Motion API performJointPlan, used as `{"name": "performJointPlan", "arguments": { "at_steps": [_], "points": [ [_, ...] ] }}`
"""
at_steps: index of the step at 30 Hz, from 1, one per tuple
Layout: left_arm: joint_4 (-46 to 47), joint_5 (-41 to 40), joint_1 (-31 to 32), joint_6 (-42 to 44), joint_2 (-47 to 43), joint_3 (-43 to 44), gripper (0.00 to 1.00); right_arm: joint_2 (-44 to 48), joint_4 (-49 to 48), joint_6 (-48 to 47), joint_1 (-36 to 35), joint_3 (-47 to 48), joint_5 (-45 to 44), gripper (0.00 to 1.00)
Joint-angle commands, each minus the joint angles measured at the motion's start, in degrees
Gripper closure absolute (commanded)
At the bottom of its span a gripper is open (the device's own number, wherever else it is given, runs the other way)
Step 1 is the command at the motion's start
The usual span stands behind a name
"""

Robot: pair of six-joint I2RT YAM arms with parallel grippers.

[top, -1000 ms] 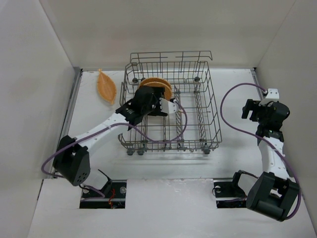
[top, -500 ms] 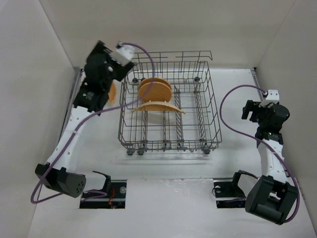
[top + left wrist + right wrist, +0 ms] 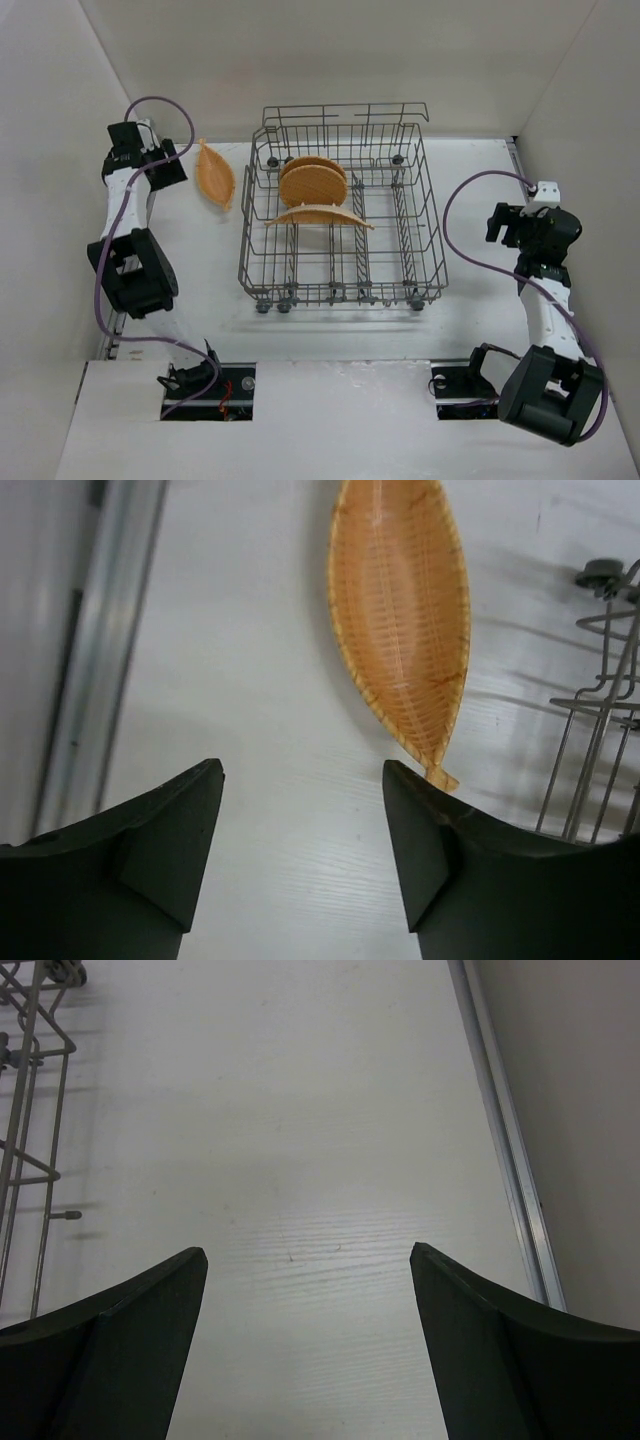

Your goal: Load the plates into the dish rack

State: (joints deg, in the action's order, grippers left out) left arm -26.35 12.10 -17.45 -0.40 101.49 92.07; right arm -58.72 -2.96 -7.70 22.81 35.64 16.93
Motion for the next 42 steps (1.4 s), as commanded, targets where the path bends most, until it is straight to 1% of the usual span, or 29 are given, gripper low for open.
{"name": "performJointPlan", "arguments": {
  "at_steps": [1, 6, 10, 13, 16, 23, 29, 36, 39, 42],
  "points": [
    [-1.78, 6.88, -0.61, -8.47, 3.25, 5.21, 0.42, -0.43, -0.73, 0.58, -0.35, 2.94, 0.12, 0.12],
    [-1.16, 10.31, -1.49, -13.30, 11.61, 9.87, 0.45, -1.31, 0.32, 0.67, 0.09, 3.91, 1.00, 0.12],
    [-0.81, 13.30, -1.93, -14.62, 17.06, 13.30, 0.55, -2.19, 1.11, 0.59, 0.27, 4.61, 1.27, 0.12],
    [-0.72, 14.44, -2.10, -15.41, 20.14, 15.06, 0.56, -2.45, 1.12, 0.59, 0.35, 4.79, 1.27, 0.12],
    [-0.20, 15.15, -2.10, -15.68, 22.60, 16.03, 0.52, -2.63, 1.20, 0.67, 0.70, 4.97, 1.27, 0.12],
    [0.42, 15.76, -1.93, -15.68, 28.75, 19.98, 0.52, -3.86, 2.26, 0.41, 0.97, 6.02, 1.79, 0.12],
    [0.42, 17.17, -0.88, -15.33, 33.76, 24.29, 0.55, -5.00, 3.49, 0.23, 0.97, 6.99, 1.97, 0.12],
    [0.60, 17.35, 0.00, -15.24, 37.72, 28.68, 0.55, -6.58, 4.45, 0.23, 1.23, 8.13, 2.50, 0.11],
    [1.04, 17.61, 0.53, -15.24, 39.04, 30.62, 0.63, -6.85, 4.89, 0.15, 1.23, 8.39, 2.58, 0.11],
    [1.04, 17.78, 1.15, -15.15, 39.92, 31.85, 0.80, -7.11, 5.16, 0.06, 1.23, 8.57, 2.58, 0.11]
  ]
}}
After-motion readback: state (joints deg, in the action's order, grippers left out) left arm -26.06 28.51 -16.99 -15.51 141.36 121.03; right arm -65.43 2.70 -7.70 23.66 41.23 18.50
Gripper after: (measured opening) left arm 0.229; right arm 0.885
